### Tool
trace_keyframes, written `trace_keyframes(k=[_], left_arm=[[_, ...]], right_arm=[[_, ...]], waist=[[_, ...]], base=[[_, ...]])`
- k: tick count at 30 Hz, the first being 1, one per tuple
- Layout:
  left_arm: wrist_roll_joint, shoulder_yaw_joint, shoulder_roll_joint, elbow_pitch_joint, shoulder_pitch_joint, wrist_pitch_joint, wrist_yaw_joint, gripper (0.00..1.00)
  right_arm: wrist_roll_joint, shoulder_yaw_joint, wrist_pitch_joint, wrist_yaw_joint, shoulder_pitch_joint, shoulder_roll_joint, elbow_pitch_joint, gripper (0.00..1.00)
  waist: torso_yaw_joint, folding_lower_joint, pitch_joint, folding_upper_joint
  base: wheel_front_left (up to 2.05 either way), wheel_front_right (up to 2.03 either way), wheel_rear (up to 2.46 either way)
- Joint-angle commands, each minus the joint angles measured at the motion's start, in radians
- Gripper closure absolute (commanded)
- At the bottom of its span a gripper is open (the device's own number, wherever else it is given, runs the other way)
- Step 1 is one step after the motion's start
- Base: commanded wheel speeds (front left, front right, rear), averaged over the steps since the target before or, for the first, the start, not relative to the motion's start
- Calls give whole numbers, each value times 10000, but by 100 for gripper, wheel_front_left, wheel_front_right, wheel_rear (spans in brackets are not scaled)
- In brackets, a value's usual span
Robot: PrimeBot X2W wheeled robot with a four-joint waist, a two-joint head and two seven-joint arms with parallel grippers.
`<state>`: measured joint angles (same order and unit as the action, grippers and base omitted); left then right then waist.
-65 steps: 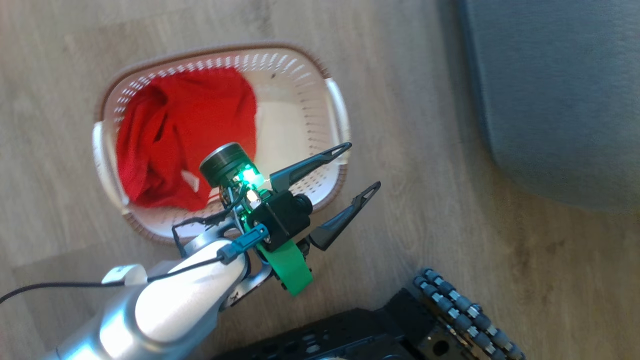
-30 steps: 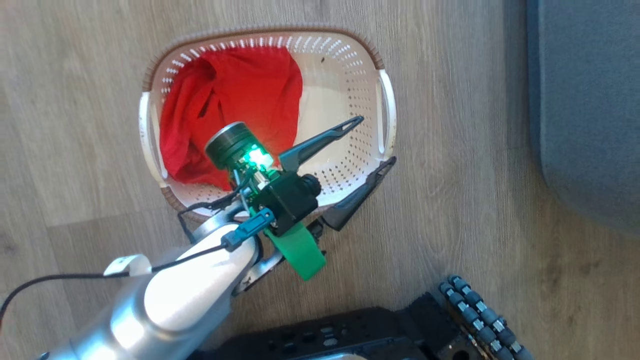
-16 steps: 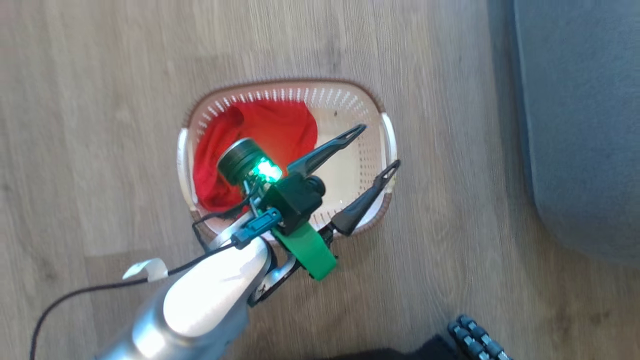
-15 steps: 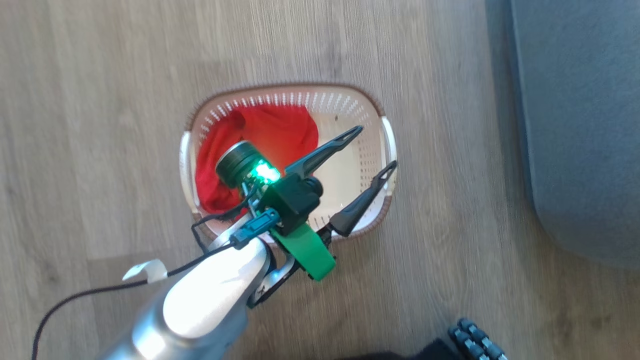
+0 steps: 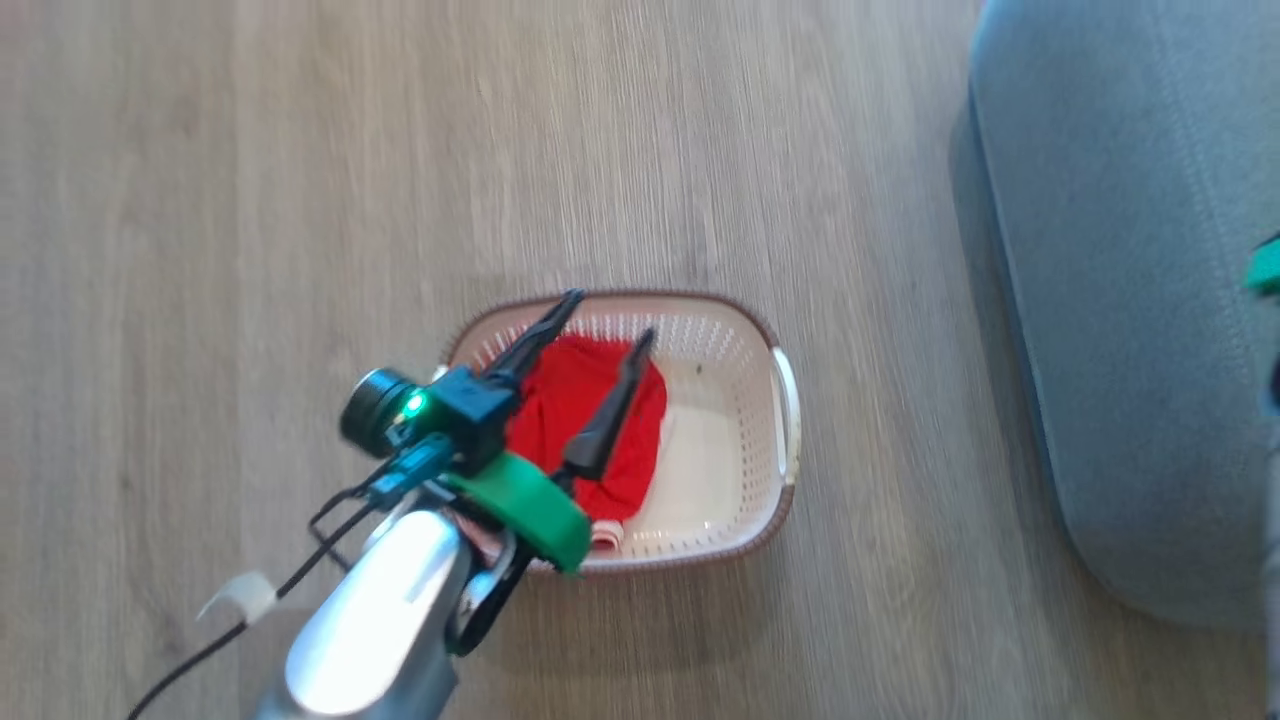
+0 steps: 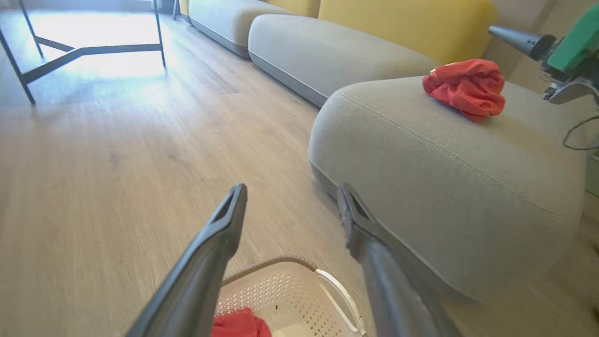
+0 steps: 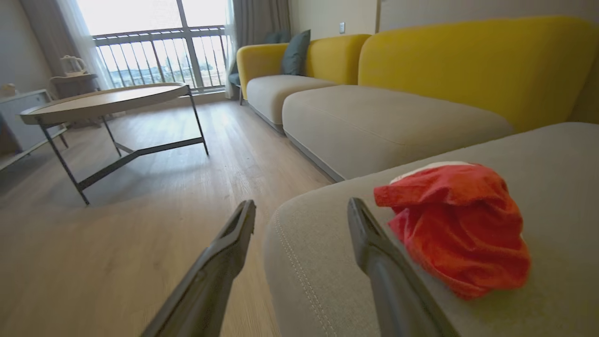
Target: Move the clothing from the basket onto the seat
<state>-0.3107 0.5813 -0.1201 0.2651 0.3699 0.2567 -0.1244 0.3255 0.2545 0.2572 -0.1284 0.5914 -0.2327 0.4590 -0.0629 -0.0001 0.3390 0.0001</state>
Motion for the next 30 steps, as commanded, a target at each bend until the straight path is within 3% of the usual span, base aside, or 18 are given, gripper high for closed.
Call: trace_keyframes(k=[1,7,15,30], left_arm=[[108,-556,34,-218,-48,51,-63,0],[395,-2009,241,-4,-745,51,-63,0],[720,-3156,414,176,-1388,51,-63,0],[1438,-4883,658,154,-2403,51,74,0]], right_arm=[[-178,-306,45,-23,-202,15,-629,0],[-510,-1168,45,-23,-1279,583,-1499,0],[-319,-2343,45,-23,-2152,825,-1485,0],[-418,-3256,45,-23,-3606,1366,-1368,0]], waist=[[147,1,-537,-1],[235,1,-1265,-1],[424,1,-1984,-1],[645,1,-2886,-1]], base=[[0,0,0],[0,0,0],[0,0,0],[0,0,0]])
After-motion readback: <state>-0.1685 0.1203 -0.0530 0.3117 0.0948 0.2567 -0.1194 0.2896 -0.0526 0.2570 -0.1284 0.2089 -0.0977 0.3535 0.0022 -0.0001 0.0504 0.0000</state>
